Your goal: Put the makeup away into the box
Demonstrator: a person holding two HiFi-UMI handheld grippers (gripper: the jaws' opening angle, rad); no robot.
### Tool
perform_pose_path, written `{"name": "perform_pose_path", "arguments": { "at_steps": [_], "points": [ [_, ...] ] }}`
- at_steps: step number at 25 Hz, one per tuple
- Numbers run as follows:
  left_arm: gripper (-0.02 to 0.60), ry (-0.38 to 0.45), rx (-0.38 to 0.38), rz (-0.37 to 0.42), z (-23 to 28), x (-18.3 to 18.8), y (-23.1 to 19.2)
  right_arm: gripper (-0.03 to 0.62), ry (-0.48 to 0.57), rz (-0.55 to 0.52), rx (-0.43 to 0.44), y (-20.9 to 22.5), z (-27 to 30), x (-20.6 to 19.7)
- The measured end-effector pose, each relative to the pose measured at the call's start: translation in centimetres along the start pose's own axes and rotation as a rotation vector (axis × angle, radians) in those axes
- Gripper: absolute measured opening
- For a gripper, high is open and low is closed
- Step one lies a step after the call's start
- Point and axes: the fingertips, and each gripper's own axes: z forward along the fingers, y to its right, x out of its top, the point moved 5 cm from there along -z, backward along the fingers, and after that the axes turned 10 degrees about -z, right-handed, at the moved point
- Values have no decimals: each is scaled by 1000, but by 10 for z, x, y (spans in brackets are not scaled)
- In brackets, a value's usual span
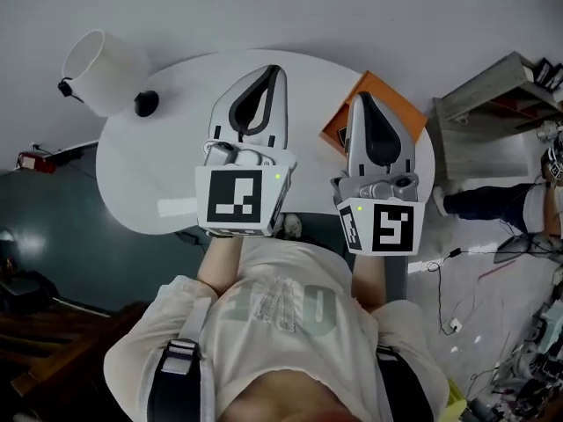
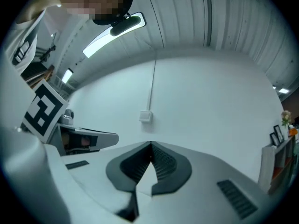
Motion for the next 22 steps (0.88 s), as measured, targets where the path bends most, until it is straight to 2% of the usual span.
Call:
{"name": "perform_pose_path", "arguments": {
  "at_steps": [7, 10, 13, 18, 22],
  "points": [
    [8, -1, 121, 45, -36, 8, -29, 5, 42, 51, 131, -44, 26, 12],
    [8, -6, 161, 48, -43, 11, -40, 5, 43, 49, 160, -56, 32, 15],
    [8, 14, 176, 45, -48, 14, -46, 5, 49, 50, 173, -63, 36, 18],
    [8, -24, 178, 5, -46, 9, -55, 5, 52, 50, 172, -66, 38, 19],
    [8, -28, 177, 6, -45, 8, -55, 5, 43, 61, 168, -63, 39, 15]
  ]
}}
